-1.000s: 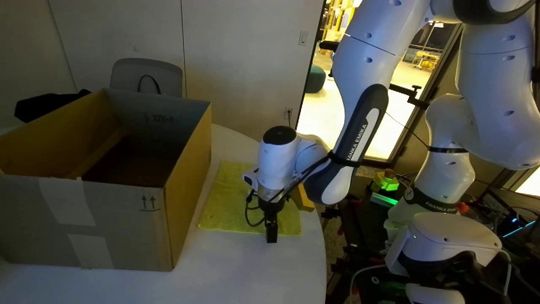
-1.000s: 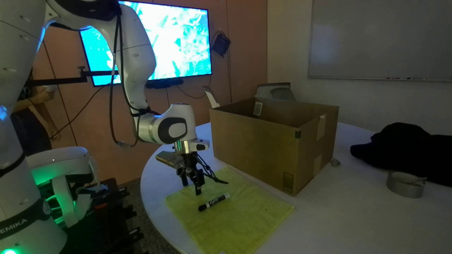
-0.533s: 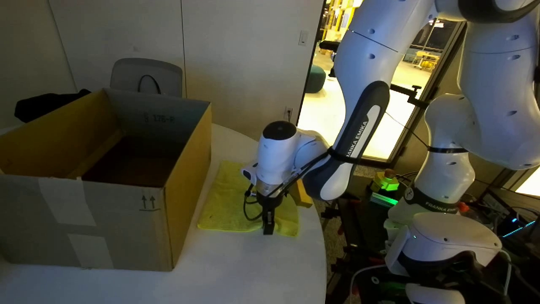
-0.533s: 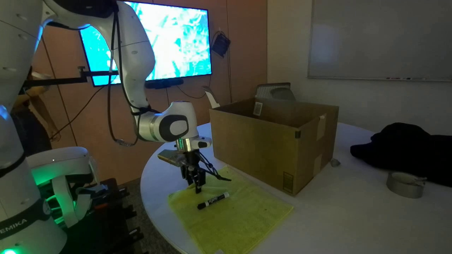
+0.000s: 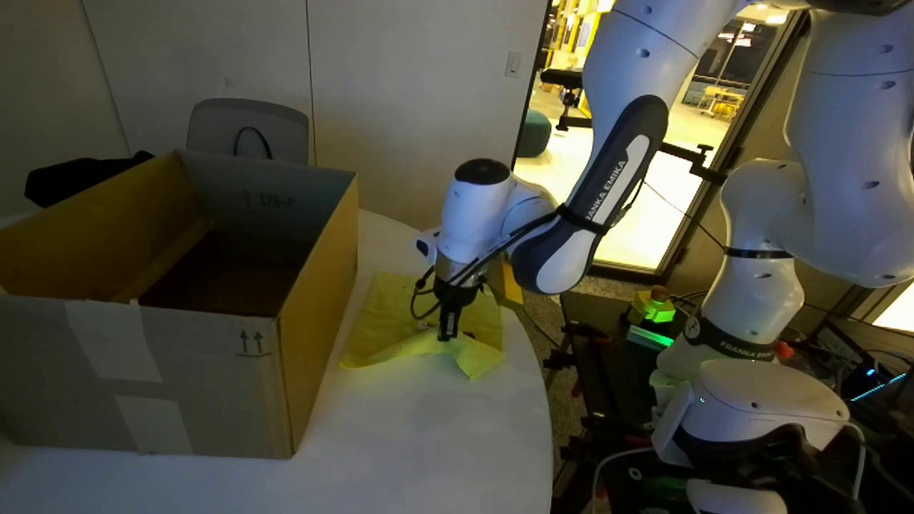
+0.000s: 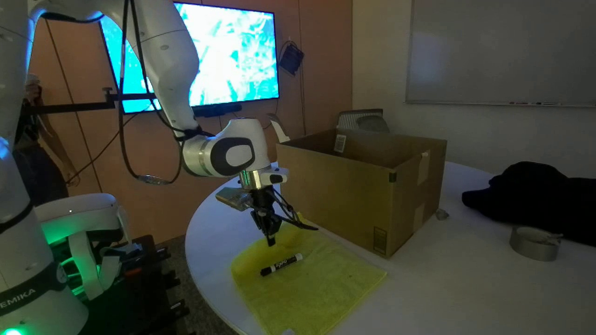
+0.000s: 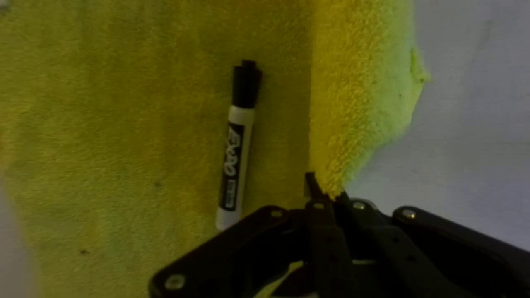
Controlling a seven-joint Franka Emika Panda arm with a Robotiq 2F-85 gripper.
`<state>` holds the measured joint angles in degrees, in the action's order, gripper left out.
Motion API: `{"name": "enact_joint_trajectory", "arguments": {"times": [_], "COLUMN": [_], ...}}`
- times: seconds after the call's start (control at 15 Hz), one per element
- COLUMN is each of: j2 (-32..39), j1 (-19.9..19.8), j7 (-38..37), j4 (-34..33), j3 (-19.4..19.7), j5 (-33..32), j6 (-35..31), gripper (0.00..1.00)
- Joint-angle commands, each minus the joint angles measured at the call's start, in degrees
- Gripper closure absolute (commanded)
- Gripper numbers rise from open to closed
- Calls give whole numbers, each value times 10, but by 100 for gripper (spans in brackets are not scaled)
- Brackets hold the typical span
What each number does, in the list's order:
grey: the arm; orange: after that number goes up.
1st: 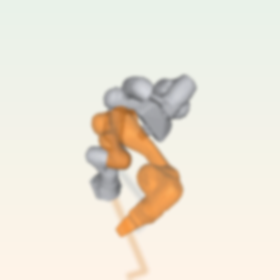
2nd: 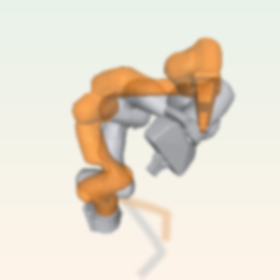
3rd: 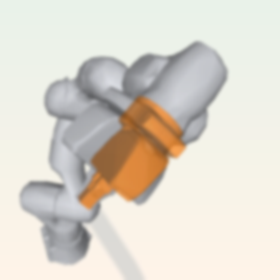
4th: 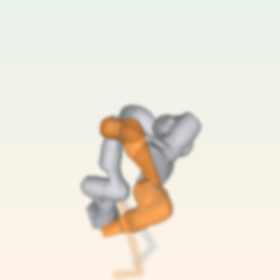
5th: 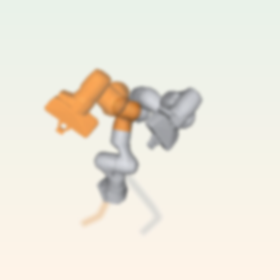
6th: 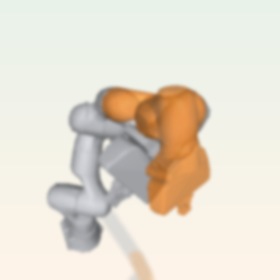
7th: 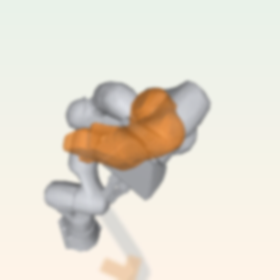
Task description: Put the marker on the towel, fold the towel and then put the folded towel in the box
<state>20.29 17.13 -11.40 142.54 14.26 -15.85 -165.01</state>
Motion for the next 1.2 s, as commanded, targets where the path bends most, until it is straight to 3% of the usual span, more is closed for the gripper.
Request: {"name": "enact_joint_trajectory", "arguments": {"times": [0.0,0.27,0.47,0.53,0.67,1.13], "j2": [-79,-96,-86,-81,-78,-89], "j1": [-23,-62,-87,-93,-102,-130], "j7": [-19,-70,-95,-96,-101,-87], "j4": [48,49,41,39,39,56], "j3": [40,82,88,85,79,67], "j5": [-46,-90,-106,-106,-106,-89], "j6": [-7,2,19,26,35,56], "gripper": [98,98,94,71,67,14]}}
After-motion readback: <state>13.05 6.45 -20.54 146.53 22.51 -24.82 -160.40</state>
